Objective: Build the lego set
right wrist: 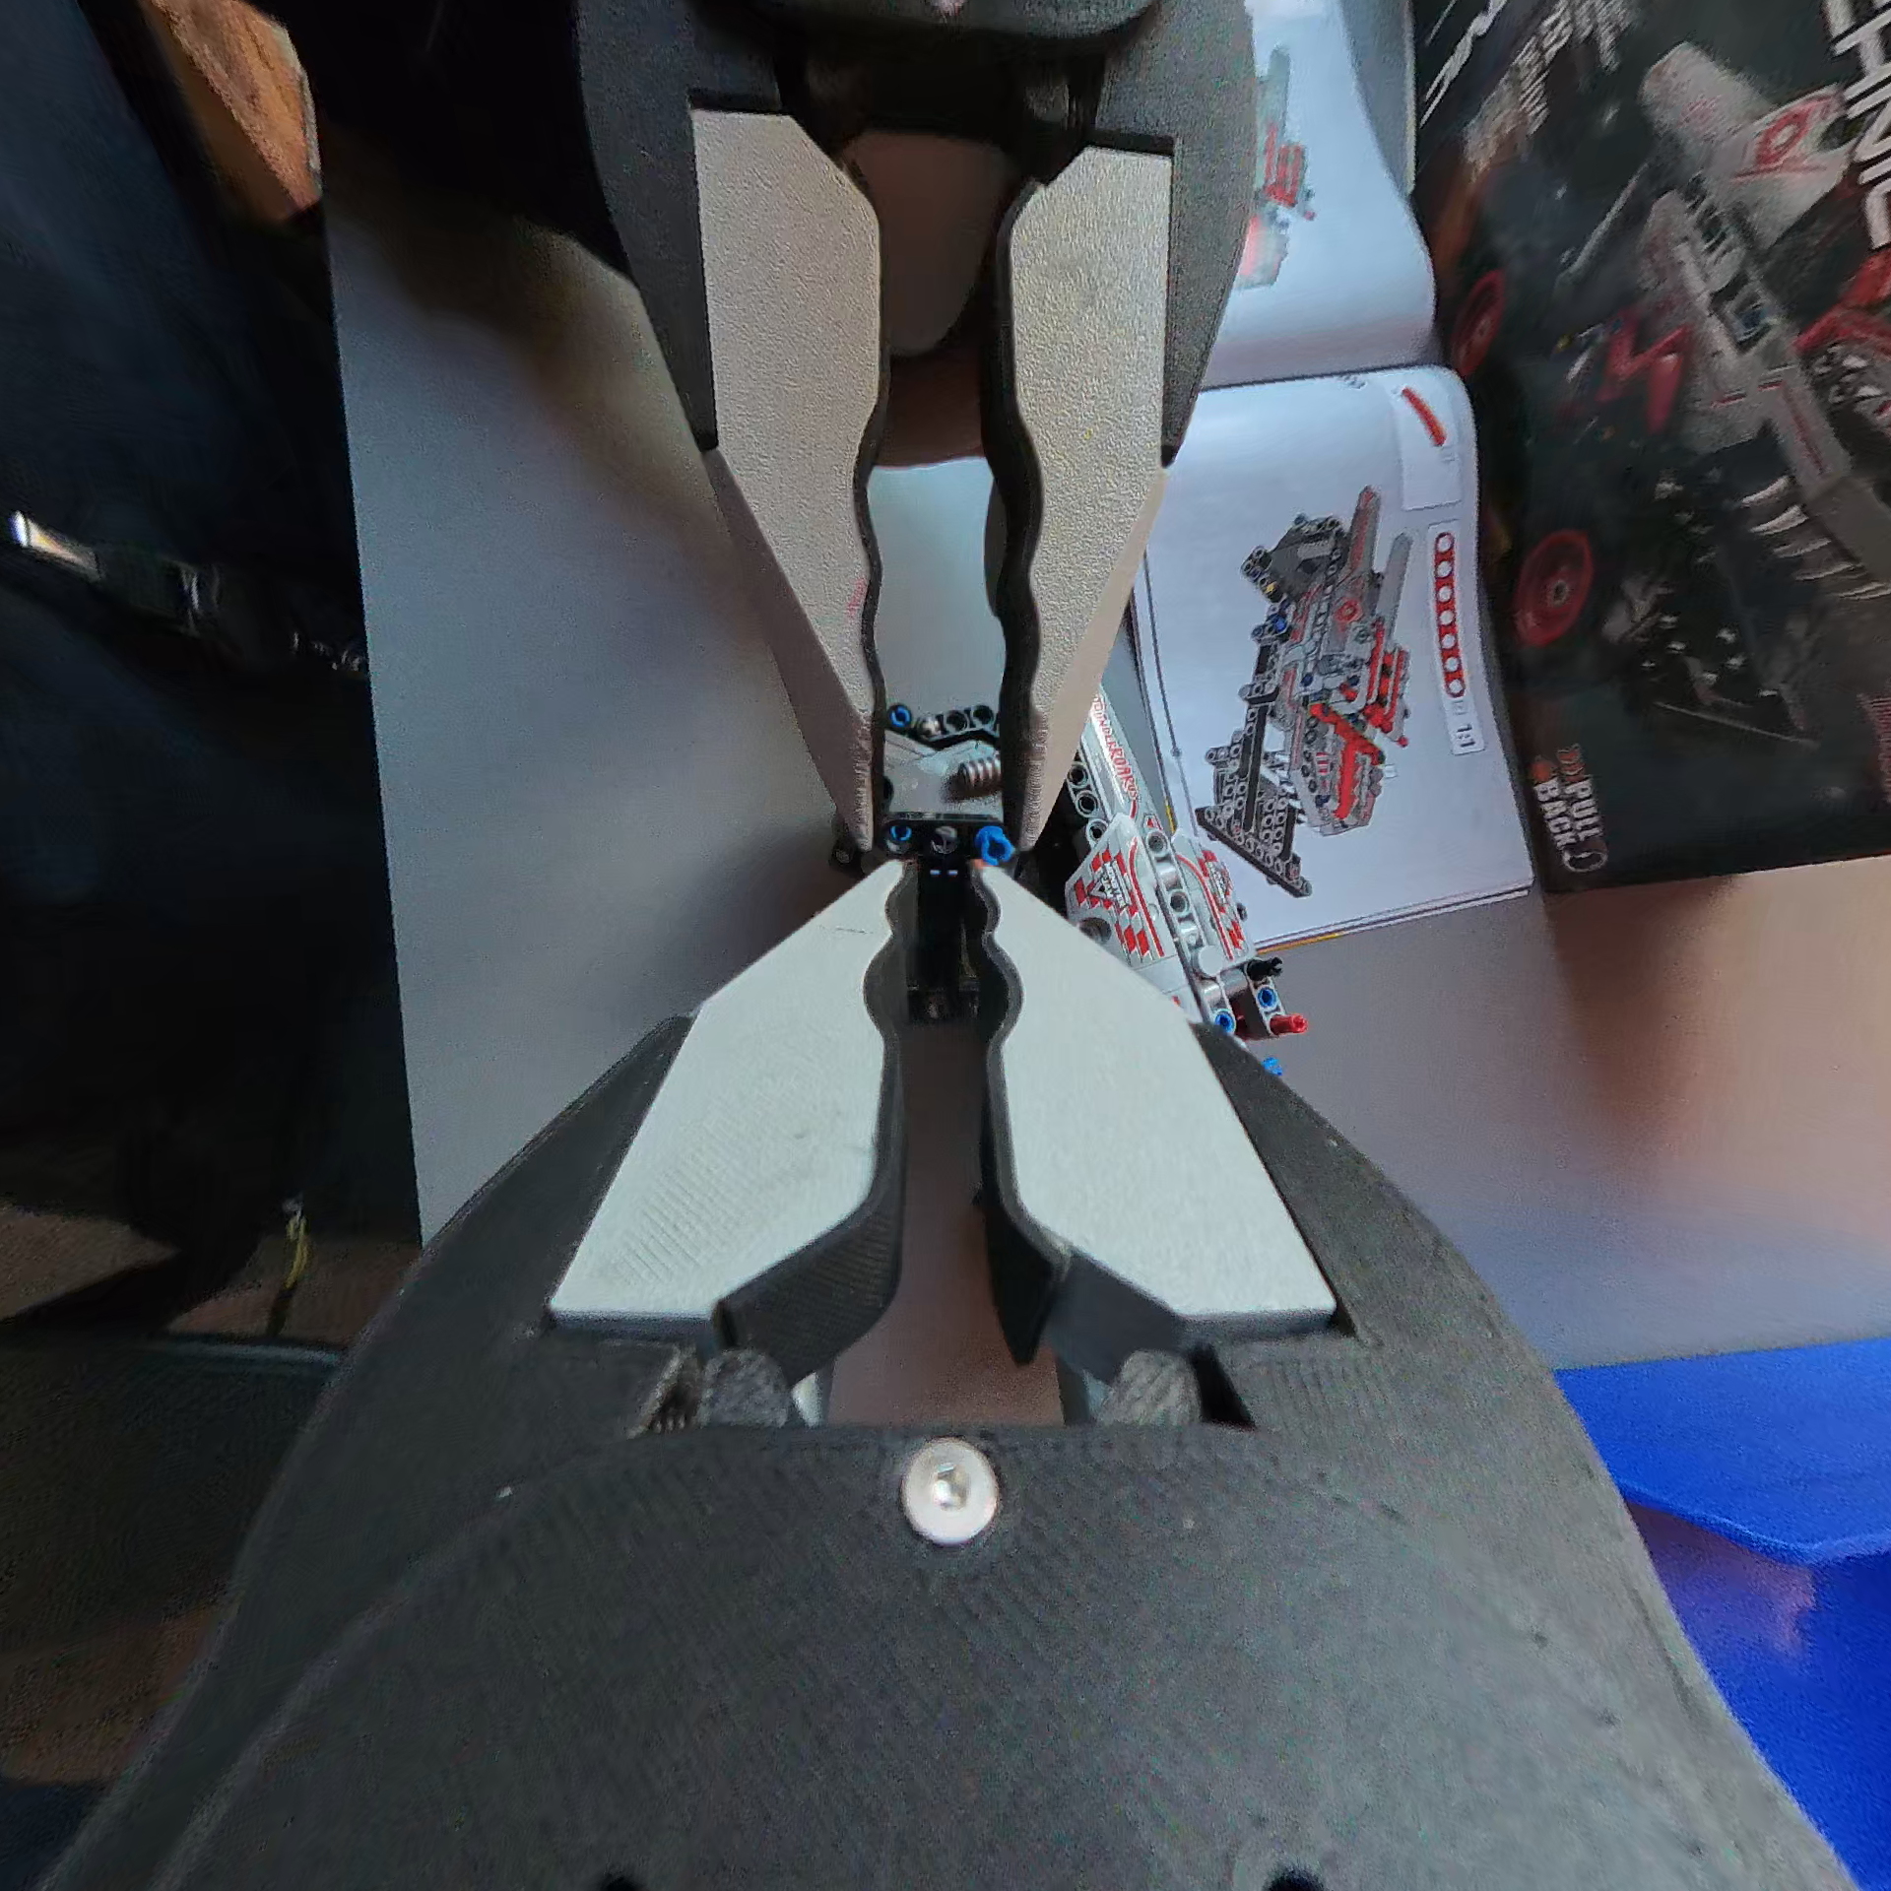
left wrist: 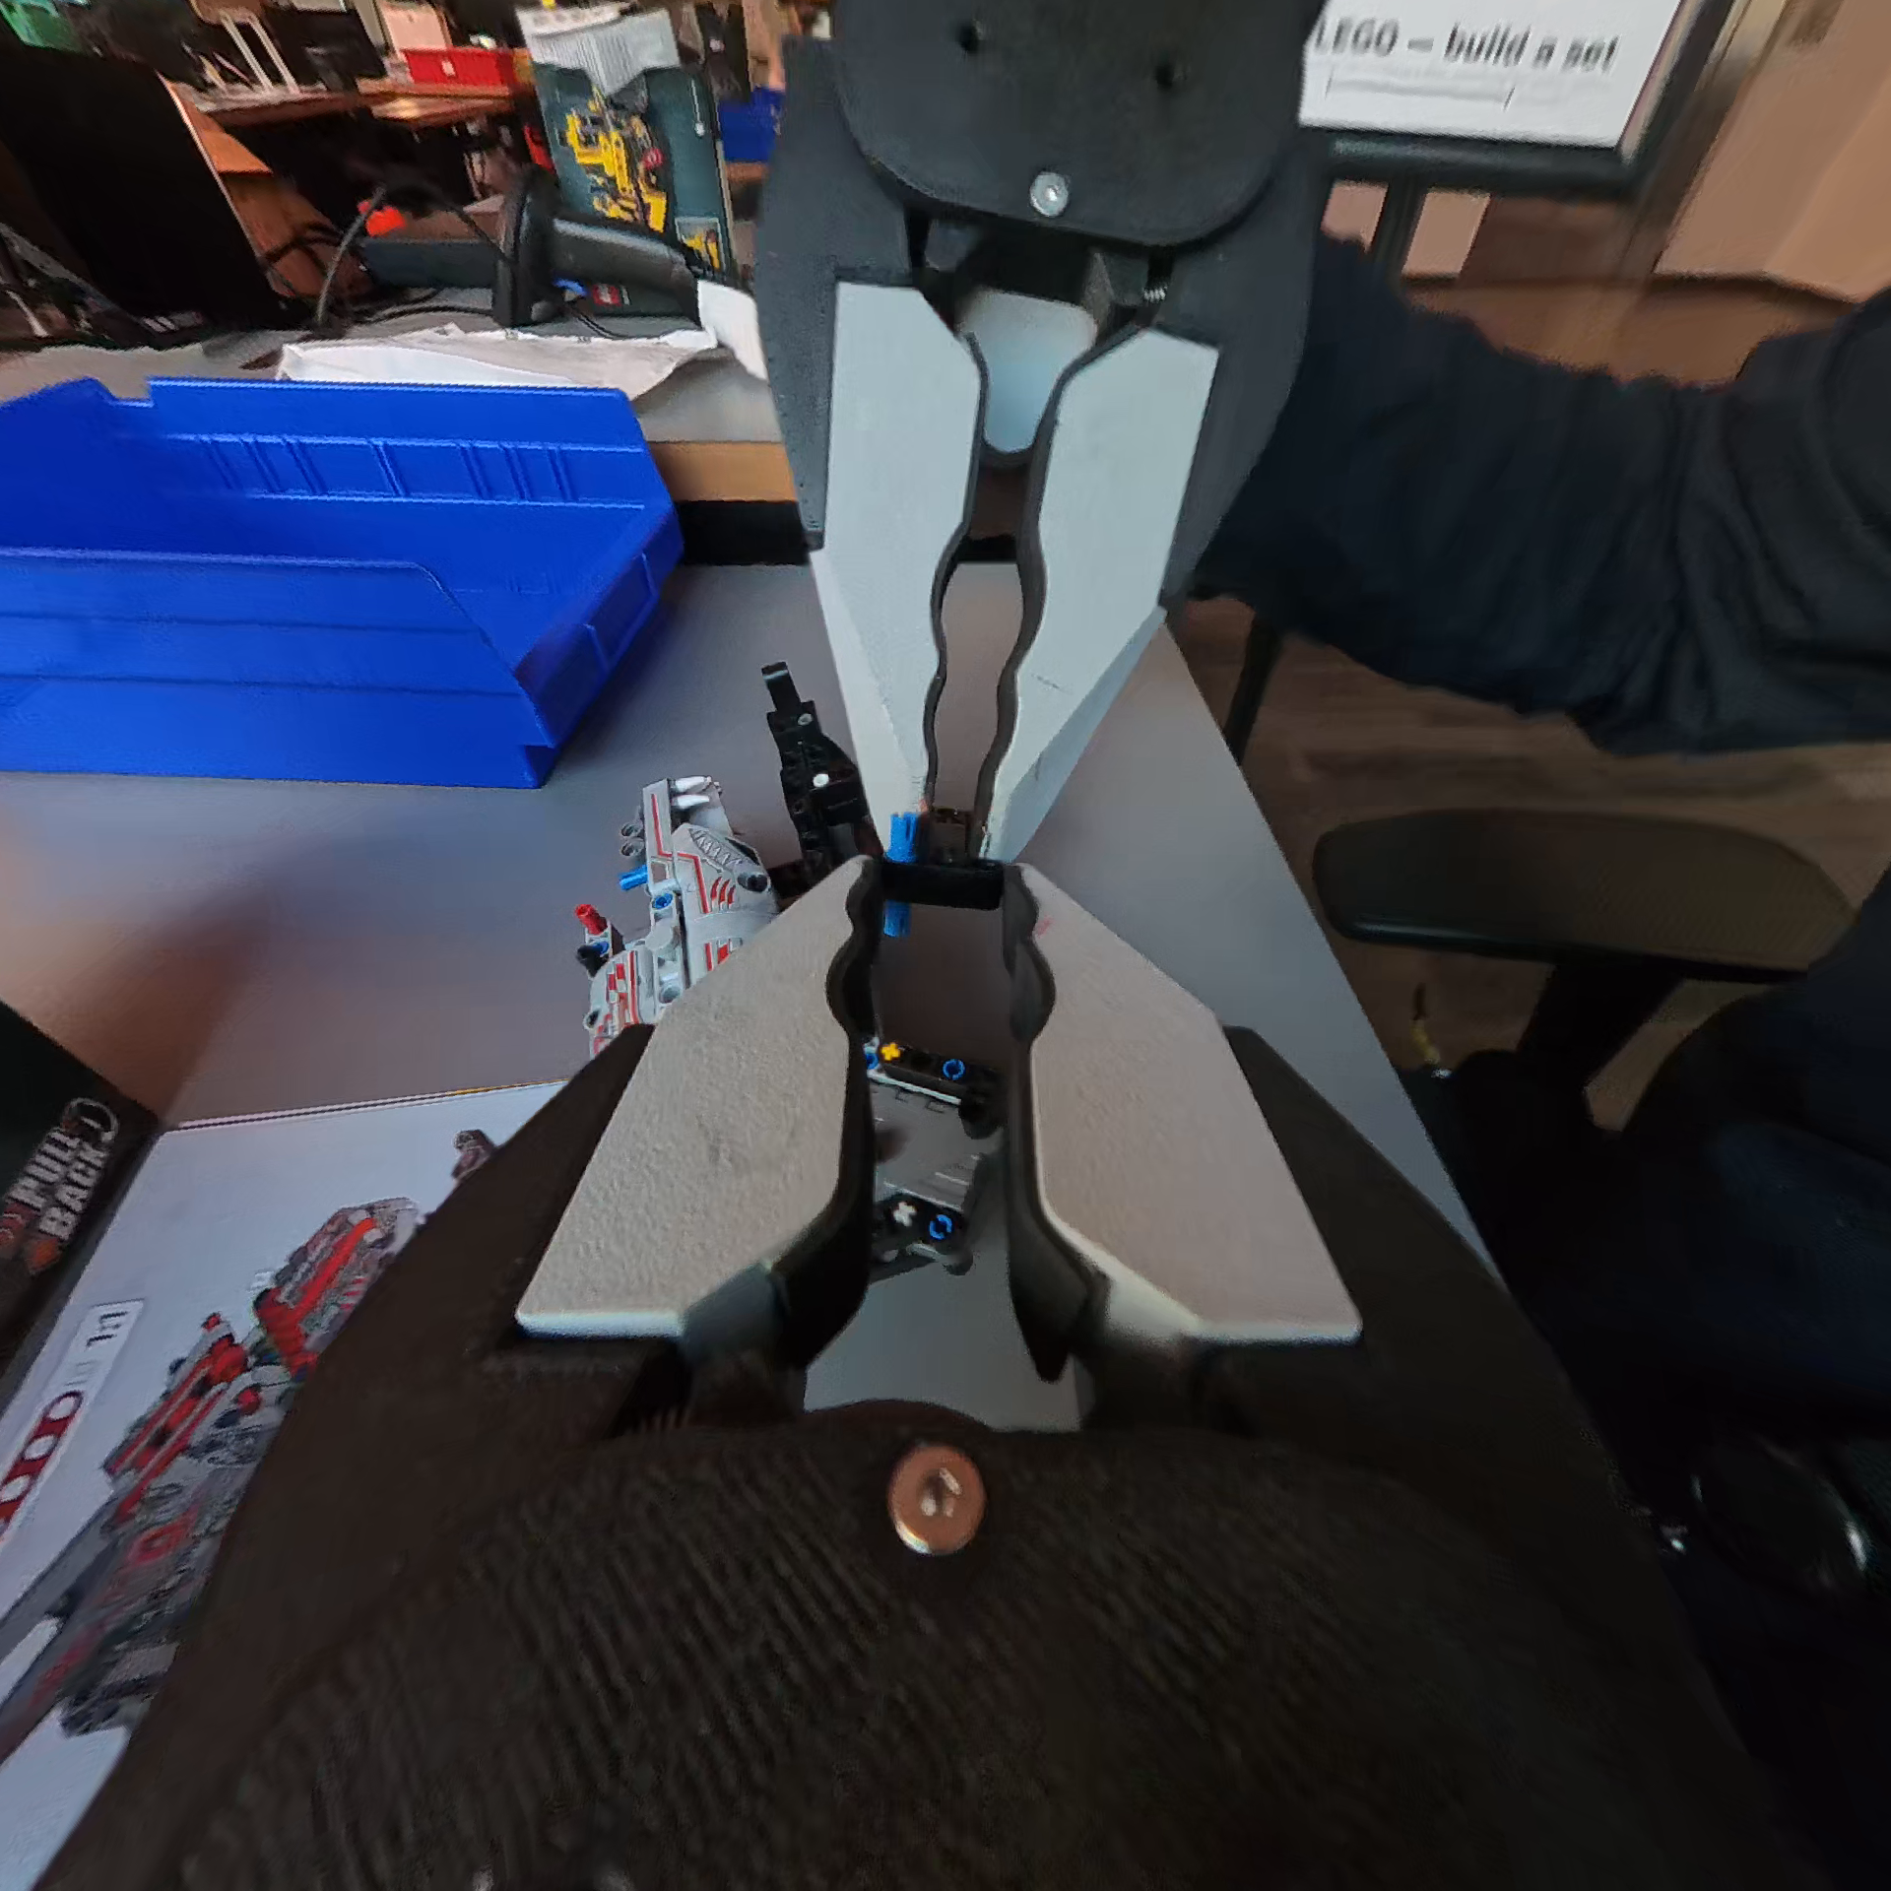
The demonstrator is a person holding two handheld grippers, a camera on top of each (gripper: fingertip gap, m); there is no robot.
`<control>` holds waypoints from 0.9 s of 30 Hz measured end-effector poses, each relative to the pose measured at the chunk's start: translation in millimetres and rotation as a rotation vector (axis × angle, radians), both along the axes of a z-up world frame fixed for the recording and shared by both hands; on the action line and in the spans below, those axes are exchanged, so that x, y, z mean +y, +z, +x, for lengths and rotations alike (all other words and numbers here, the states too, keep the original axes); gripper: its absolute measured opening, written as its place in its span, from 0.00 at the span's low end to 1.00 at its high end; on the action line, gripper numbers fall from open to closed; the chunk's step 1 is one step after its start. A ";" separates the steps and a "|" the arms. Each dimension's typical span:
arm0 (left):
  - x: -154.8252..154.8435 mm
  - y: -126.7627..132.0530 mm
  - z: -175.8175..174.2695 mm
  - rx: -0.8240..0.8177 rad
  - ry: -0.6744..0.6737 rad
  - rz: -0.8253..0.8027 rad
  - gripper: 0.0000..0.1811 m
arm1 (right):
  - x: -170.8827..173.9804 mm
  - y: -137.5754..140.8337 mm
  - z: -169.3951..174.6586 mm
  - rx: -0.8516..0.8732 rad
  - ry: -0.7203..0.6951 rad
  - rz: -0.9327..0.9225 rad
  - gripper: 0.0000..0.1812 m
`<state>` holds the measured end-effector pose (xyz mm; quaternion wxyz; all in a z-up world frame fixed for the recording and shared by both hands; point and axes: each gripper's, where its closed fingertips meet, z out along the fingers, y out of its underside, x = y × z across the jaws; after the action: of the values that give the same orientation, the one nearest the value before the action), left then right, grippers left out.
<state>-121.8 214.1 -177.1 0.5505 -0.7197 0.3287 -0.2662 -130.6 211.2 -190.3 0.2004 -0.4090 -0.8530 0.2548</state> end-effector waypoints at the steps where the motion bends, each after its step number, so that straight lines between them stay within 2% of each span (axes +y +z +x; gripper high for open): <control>1: 0.1 0.9 -1.2 -0.029 0.000 -0.007 0.11 | 0.2 0.7 -1.4 0.026 -0.010 -0.005 0.03; 12: 1.1 17.4 -13.0 -0.205 -0.004 0.053 0.11 | 2.0 20.1 -12.6 0.268 -0.072 -0.149 0.04; 15: 3.4 15.8 -14.0 -0.213 0.003 0.036 0.11 | 4.6 19.4 -13.3 0.266 -0.062 -0.167 0.04; 19: 14.6 8.1 -22.9 -0.183 0.053 -0.025 0.09 | 24.6 18.8 -14.8 0.195 -0.062 -0.082 0.03; 24: 21.5 -13.1 -47.1 -0.103 0.144 -0.125 0.19 | 51.5 17.3 -7.4 0.084 -0.041 0.015 0.03; 27: 17.0 -29.2 -42.3 -0.084 0.122 -0.267 0.27 | 60.8 12.5 -4.6 0.036 -0.027 0.025 0.03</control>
<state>-164.1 231.1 -206.3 0.4785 -0.7934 0.2227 -0.3032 -135.1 272.0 -177.8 0.2242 -0.4135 -0.8468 0.2485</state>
